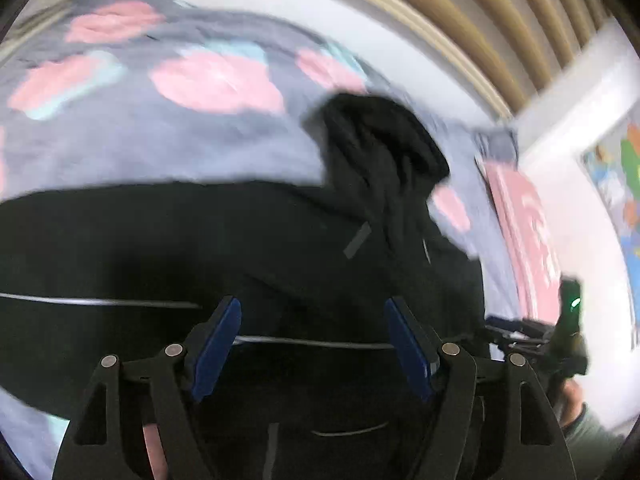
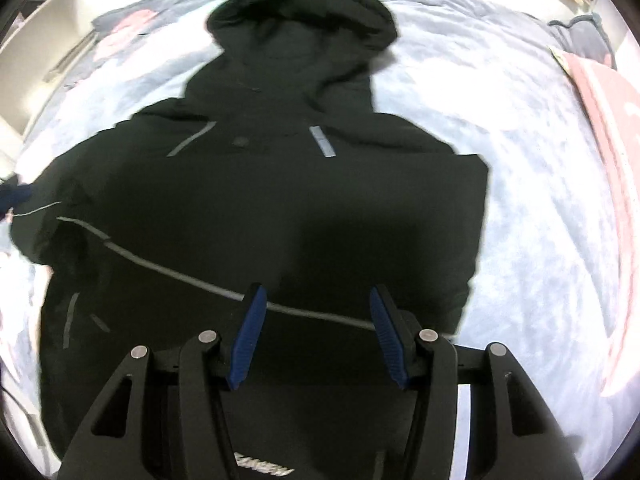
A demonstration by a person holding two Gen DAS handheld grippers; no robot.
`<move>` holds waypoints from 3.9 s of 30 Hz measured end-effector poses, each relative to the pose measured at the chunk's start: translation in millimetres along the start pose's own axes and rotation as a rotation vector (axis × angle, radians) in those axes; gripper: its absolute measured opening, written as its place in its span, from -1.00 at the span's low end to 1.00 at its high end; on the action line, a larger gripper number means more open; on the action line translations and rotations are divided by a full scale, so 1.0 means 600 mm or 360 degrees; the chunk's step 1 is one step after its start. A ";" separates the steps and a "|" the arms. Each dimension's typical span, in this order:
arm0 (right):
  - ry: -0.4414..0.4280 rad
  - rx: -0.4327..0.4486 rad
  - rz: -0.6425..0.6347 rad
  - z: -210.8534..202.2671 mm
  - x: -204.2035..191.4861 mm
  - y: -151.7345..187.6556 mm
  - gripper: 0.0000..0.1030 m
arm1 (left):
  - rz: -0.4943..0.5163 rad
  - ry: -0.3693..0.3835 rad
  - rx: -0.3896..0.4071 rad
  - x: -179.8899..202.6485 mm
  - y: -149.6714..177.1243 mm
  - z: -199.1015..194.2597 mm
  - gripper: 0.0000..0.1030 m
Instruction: Fold large clothes
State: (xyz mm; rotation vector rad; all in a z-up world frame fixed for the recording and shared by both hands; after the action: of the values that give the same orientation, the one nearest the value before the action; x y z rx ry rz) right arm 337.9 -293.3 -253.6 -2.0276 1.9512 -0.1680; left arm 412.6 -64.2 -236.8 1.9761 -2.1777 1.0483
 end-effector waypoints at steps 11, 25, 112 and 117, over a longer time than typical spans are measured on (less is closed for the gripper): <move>0.0102 -0.0281 0.0043 0.119 -0.018 0.070 0.10 | 0.0095 -0.0263 -0.0233 0.006 0.097 0.155 0.22; 0.0028 -0.0254 0.0113 0.020 -0.069 0.100 0.11 | -0.0581 -0.0490 0.0290 -0.279 0.104 -0.216 0.23; -0.0512 -0.0334 0.0044 0.105 -0.302 -0.031 -0.15 | -0.0199 0.0011 0.0117 -0.074 0.048 -0.085 0.28; -0.0464 -0.0144 -0.0067 0.046 -0.303 -0.043 -0.32 | -0.0111 -0.0135 0.0165 -0.081 0.033 -0.103 0.28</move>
State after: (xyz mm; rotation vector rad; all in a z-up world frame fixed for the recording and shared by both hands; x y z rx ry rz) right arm 360.2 -108.9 -247.1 -2.0182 1.7644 0.2000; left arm 379.2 7.7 -219.1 2.1619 -2.1175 1.1088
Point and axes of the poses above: each gripper's, at about its wrist camera, not at the fingertips, and z roughly the way its jaws point, x to its right, y to its underside, the point moved 10 cm from there along z, roughly the way its jaws point, and after that the axes turned 3 degrees about z, right-handed, at the moved point
